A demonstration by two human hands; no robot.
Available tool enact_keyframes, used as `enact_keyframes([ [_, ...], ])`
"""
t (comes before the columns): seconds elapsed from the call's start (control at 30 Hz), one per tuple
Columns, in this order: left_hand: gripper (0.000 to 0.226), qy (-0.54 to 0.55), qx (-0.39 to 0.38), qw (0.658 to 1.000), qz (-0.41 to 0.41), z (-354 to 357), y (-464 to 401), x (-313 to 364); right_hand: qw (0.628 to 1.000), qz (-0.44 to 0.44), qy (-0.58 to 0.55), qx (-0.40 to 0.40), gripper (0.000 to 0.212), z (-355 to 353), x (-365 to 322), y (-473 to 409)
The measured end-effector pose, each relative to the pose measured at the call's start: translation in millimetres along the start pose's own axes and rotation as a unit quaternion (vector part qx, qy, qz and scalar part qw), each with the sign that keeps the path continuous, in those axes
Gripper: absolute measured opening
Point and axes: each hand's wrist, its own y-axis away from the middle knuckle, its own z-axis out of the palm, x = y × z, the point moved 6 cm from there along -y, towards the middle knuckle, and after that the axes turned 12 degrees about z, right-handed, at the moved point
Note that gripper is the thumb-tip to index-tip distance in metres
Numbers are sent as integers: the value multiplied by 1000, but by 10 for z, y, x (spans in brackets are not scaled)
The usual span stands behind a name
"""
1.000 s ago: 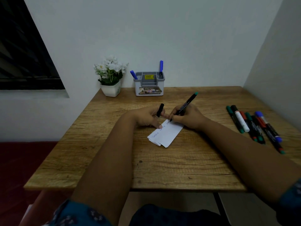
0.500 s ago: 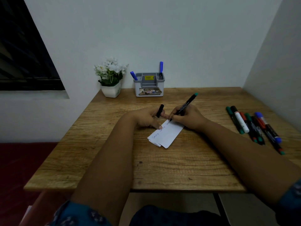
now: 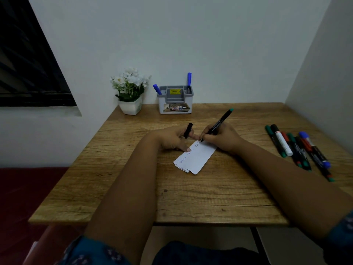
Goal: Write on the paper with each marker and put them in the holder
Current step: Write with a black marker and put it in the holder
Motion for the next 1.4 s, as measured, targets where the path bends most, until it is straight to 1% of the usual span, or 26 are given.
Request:
enact_keyframes([
  [0.13, 35, 8, -1, 1000, 2, -1, -9, -10, 1000, 5, 16, -6, 8, 27, 10, -6],
  [0.17, 36, 12, -2, 1000, 4, 2, -14, -11, 1000, 13, -2, -1, 10, 24, 22, -11],
  [0.2, 36, 17, -4, 1000, 5, 7, -18, -14, 999, 24, -47, 6, 11, 6, 37, -21],
  [0.23, 35, 23, -6, 1000, 3, 12, -21, -18, 992, 39, -117, 12, 12, -28, 54, -29],
  [0.27, 35, 29, -7, 1000, -3, 18, -26, -29, 978, 56, -201, 11, 10, -63, 71, -32],
  [0.3, 36, 33, -7, 999, -10, 22, -33, -37, 955, 74, -286, -1, 8, -81, 86, -31],
  [0.37, 41, 24, -5, 999, -21, 34, -41, -19, 909, 107, -401, -45, 12, -76, 115, -40],
  [0.43, 35, -6, 13, 999, -33, 31, -65, 18, 882, 116, -447, -93, 12, -46, 93, -40],
  [0.5, 31, -24, 51, 997, -43, 31, -91, 45, 852, 118, -491, -135, 13, -16, 67, -26],
  [0.57, 31, -29, 91, 994, -44, 35, -115, 70, 818, 128, -541, -151, 26, -25, 68, -10],
  [0.63, 30, -66, 124, 990, -21, 21, -151, 96, 801, 132, -565, -147, 34, -41, 91, -15],
  [0.7, 32, -178, 137, 974, 11, -18, -189, 127, 804, 129, -562, -143, 36, -34, 95, -20],
  [0.73, 32, -220, 138, 966, 19, -27, -203, 129, 809, 128, -556, -140, 37, -22, 93, -23],
  [0.77, 30, -237, 139, 961, 22, -32, -211, 122, 814, 128, -550, -136, 37, -11, 93, -28],
  [0.9, 30, -238, 148, 959, 35, -45, -215, 114, 837, 123, -521, -114, 26, -5, 92, -36],
  [1.03, 30, -257, 158, 953, 40, -56, -238, 112, 864, 118, -478, -109, 21, 15, 75, -29],
  [1.13, 25, -289, 182, 939, 45, -74, -239, 127, 889, 113, -428, -115, 20, 34, 61, -14],
  [1.23, 22, -318, 186, 929, 48, -59, -247, 125, 897, 103, -417, -104, 14, 35, 72, -12],
  [1.33, 31, -287, 167, 941, 63, 32, -279, 112, 916, 79, -380, -103, 19, 60, 79, -18],
  [1.4, 29, -246, 164, 953, 65, 65, -277, 125, 916, 80, -380, -105, 15, 66, 79, -17],
])
